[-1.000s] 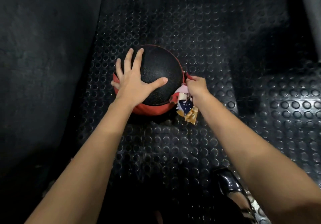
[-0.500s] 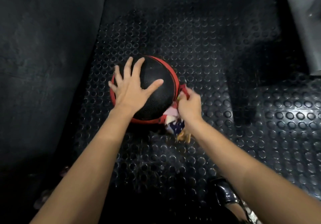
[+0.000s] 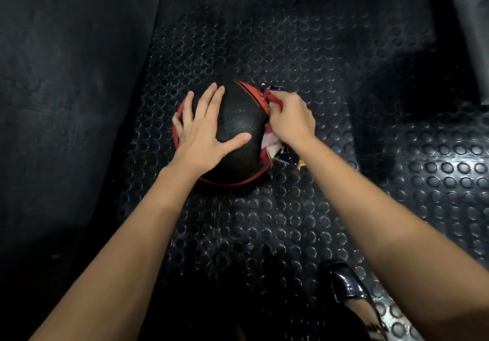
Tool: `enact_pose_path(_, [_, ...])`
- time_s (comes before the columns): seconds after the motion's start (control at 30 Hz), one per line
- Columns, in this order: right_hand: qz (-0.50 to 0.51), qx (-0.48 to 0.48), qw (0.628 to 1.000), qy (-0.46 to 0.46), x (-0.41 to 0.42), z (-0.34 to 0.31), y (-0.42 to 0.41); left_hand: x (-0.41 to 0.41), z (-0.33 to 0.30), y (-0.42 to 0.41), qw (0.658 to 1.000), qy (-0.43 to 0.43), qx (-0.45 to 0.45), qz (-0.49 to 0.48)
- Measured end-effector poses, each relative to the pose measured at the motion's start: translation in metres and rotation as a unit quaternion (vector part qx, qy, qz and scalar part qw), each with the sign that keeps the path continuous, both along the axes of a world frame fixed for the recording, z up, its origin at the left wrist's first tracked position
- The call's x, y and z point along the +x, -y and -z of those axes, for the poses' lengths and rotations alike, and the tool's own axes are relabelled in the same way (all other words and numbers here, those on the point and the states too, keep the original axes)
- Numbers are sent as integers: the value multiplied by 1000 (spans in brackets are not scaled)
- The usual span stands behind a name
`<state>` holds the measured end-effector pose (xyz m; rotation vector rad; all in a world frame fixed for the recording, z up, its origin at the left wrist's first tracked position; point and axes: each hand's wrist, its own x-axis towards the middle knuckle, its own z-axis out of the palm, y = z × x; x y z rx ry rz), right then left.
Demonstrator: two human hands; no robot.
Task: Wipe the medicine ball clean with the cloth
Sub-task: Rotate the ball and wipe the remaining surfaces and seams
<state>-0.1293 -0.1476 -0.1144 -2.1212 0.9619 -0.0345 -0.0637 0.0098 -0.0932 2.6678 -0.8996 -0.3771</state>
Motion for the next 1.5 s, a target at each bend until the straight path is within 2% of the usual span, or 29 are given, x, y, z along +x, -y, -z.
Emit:
enact_pose_path(0.07, [-17, 8, 1000, 3, 0, -1, -2, 1, 1, 1, 1000, 0, -5, -10])
enact_pose_path(0.2, [-72, -80, 992, 70, -33, -16, -46, 10, 0, 1, 1000, -3, -3, -5])
enact_pose_path(0.27, [-69, -112, 989, 62, -20, -16, -33, 7, 0, 1, 1000, -5, 1, 10])
enact_pose_path(0.37, [-96, -58, 994, -4, 16, -10, 11, 2, 3, -1, 999, 7, 0, 31])
enact_pose_path(0.5, [-126, -63, 990, 15, 0, -3, 6, 8, 5, -9, 998, -9, -39, 50])
enact_pose_path(0.57, [-109, -92, 990, 22, -22, -4, -9, 4, 7, -7, 997, -8, -78, -13])
enact_pose_path(0.67, [-94, -108, 990, 21, -48, -6, -33, -12, 11, 6, 968, 12, -114, -224])
enact_pose_path(0.73, [-86, -125, 988, 19, -60, -7, -47, -18, 16, 8, 955, 25, -125, -266])
enact_pose_path(0.87, [-78, -151, 984, 44, -54, -3, -45, -28, 20, -2, 970, 70, -131, -192])
enact_pose_path(1.0, [-78, -107, 991, -10, -17, -1, -10, -32, 23, 4, 973, 96, -116, -175])
enact_pose_path(1.1, [-88, -102, 990, 34, -39, -11, -28, -25, 21, 12, 973, 95, -109, -178])
enact_pose_path(1.2, [-115, -138, 981, 66, -61, -17, -46, -24, 21, 11, 977, 98, -108, -153])
enact_pose_path(1.27, [-110, -149, 982, 33, -44, -8, -26, -30, 22, 6, 979, 107, -114, -132])
enact_pose_path(1.4, [-101, -55, 992, -46, -13, 3, 15, -42, 27, 2, 977, 136, -130, -97])
enact_pose_path(1.5, [-115, -86, 990, 7, -42, -7, -10, -38, 26, 1, 977, 141, -140, -77])
